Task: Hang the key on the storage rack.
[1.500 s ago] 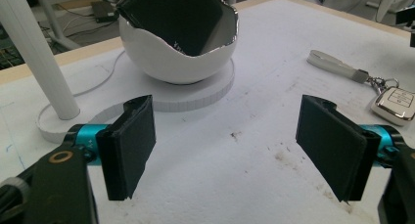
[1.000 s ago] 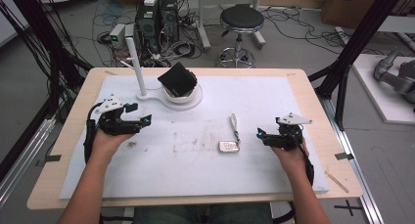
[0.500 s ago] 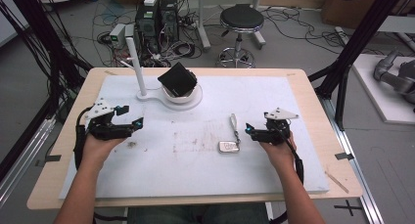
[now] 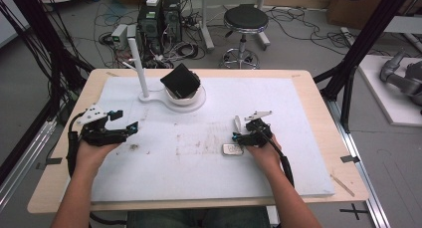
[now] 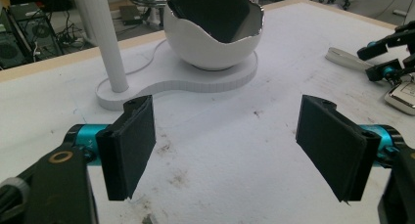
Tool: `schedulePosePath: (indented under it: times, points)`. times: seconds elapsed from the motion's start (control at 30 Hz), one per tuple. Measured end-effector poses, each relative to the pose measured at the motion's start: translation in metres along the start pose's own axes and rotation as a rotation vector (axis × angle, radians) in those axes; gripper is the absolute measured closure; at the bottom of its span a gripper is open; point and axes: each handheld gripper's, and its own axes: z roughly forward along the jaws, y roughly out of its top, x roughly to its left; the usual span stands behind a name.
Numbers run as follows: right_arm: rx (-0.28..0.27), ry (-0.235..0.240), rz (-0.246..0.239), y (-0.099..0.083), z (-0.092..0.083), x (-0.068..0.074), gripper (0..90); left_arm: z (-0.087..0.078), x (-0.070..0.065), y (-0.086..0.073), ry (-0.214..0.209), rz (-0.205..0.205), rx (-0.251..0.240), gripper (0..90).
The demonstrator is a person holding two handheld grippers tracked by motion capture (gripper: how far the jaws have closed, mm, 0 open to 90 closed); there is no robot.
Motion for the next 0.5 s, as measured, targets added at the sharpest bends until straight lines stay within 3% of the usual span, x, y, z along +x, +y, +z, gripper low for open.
schedulePosePath:
  times: [0.07,0.17,0.33,0.5]
  points:
    - [0.003,-0.001,0.008,0.0,-0.004,0.0,65.4,0.0,0.0,0.0,-0.001,-0.003,-0.001,22.7]
    - [-0.005,0.002,0.01,-0.002,-0.006,0.0,82.0,0.001,0.001,0.001,0.002,-0.002,-0.001,22.7]
    - [-0.001,-0.005,-0.012,-0.002,-0.009,0.002,82.9,0.001,0.001,0.001,0.002,-0.004,-0.002,22.7]
    - [-0.068,0.006,-0.029,0.006,-0.021,0.006,82.9,-0.002,0.002,-0.001,0.002,-0.011,0.002,22.7]
